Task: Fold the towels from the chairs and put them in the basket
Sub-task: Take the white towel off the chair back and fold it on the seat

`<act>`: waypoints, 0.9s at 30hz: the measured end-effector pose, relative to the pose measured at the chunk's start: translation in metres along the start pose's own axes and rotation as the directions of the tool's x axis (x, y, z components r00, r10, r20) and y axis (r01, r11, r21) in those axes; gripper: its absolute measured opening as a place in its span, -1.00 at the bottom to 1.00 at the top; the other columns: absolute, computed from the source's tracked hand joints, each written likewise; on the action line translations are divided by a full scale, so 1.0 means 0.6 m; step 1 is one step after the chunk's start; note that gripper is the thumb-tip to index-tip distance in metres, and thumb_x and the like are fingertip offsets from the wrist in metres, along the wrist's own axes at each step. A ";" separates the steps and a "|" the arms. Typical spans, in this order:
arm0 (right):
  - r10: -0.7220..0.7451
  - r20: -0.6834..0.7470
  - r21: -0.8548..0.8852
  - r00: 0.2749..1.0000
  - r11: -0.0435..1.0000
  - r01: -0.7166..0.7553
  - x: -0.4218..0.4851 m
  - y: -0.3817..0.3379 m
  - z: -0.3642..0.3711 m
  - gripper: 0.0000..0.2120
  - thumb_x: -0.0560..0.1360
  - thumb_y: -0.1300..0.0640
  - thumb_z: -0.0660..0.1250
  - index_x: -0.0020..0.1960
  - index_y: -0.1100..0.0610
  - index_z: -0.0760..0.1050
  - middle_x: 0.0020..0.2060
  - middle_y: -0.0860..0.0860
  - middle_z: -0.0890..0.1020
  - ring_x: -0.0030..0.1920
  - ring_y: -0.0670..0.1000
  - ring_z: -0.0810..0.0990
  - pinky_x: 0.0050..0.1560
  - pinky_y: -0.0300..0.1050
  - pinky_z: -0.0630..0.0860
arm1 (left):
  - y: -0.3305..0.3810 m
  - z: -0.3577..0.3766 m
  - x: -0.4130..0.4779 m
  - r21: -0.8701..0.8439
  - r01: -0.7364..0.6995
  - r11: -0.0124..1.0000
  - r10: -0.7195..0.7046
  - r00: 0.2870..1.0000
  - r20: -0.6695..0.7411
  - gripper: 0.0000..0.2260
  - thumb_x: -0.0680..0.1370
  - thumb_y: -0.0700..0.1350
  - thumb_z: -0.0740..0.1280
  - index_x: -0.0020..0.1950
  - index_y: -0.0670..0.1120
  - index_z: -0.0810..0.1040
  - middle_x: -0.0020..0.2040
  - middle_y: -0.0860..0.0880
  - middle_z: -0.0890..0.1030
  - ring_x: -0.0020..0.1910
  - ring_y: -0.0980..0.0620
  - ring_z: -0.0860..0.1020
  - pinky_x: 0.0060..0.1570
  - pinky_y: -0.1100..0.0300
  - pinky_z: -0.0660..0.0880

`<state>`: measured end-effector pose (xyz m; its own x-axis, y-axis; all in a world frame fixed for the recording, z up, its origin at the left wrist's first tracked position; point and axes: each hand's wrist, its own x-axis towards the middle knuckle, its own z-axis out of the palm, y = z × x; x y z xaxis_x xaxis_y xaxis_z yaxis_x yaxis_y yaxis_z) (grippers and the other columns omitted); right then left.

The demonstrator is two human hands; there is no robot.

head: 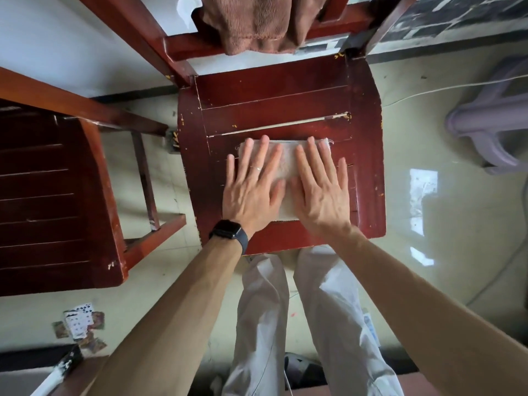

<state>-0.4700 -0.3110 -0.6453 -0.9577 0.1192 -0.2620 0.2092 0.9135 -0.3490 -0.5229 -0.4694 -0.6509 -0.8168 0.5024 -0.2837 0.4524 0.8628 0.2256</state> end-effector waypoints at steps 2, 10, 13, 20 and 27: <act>-0.002 0.031 -0.059 1.000 0.998 0.004 0.017 0.010 0.011 -0.42 0.69 -0.12 -0.01 0.64 0.07 0.02 0.63 0.01 0.04 0.62 0.00 -0.08 0.55 0.31 -0.03 | -0.014 0.012 0.007 -0.028 0.014 1.000 -0.014 1.000 0.002 -0.41 0.63 0.18 0.10 0.63 0.08 0.04 0.64 -0.01 -0.02 0.61 -0.13 -0.08 0.53 -0.25 -0.02; 0.334 -0.023 -0.007 0.942 0.942 -0.334 0.001 -0.018 0.020 -0.38 0.68 -0.21 -0.08 0.64 0.04 -0.09 0.63 0.08 -0.02 0.61 0.09 -0.02 0.55 0.24 -0.02 | 0.002 0.022 -0.006 -0.081 0.218 0.973 -0.221 0.975 -0.026 -0.39 0.63 0.20 0.09 0.63 0.01 0.07 0.63 -0.16 -0.03 0.58 -0.19 0.09 0.49 -0.24 0.07; 0.486 -0.066 0.199 0.871 0.862 -0.466 0.005 -0.032 -0.017 -0.40 0.64 -0.17 0.08 0.62 0.01 0.08 0.53 0.09 0.24 0.45 0.14 0.27 0.42 0.15 0.24 | 0.020 -0.007 -0.012 -0.306 0.415 0.857 -0.461 0.882 -0.096 -0.44 0.63 0.12 0.20 0.58 -0.06 0.23 0.54 -0.21 0.24 0.37 -0.17 0.38 0.31 -0.08 0.37; 0.643 0.448 0.516 0.621 0.381 -0.767 0.055 -0.002 -0.078 -0.71 0.51 0.00 0.34 0.16 0.14 0.55 -0.21 -0.02 0.63 -0.36 -0.10 0.50 -0.44 -0.21 0.43 | 0.013 -0.072 0.013 -0.643 0.738 0.205 -0.695 0.572 0.436 -0.52 0.51 0.04 0.45 0.37 -0.07 0.42 0.11 -0.05 0.55 0.06 -0.04 0.55 0.01 0.16 0.45; 0.423 0.547 0.627 0.722 0.365 -0.689 0.033 0.024 -0.145 -0.79 0.42 0.15 0.50 0.06 0.09 0.64 -0.04 0.06 0.71 0.03 0.07 0.68 0.04 -0.01 0.64 | -0.012 -0.128 0.001 -0.706 0.705 0.065 -0.511 0.631 0.584 -0.63 0.43 -0.09 0.54 0.20 -0.11 0.59 0.10 0.00 0.65 0.08 0.01 0.58 -0.04 0.24 0.44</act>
<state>-0.5029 -0.2619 -0.5772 -0.4949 0.2599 -0.8292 0.8596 0.0073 -0.5108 -0.5542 -0.4796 -0.5809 -0.5377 -0.0911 -0.8382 -0.7993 0.3714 0.4724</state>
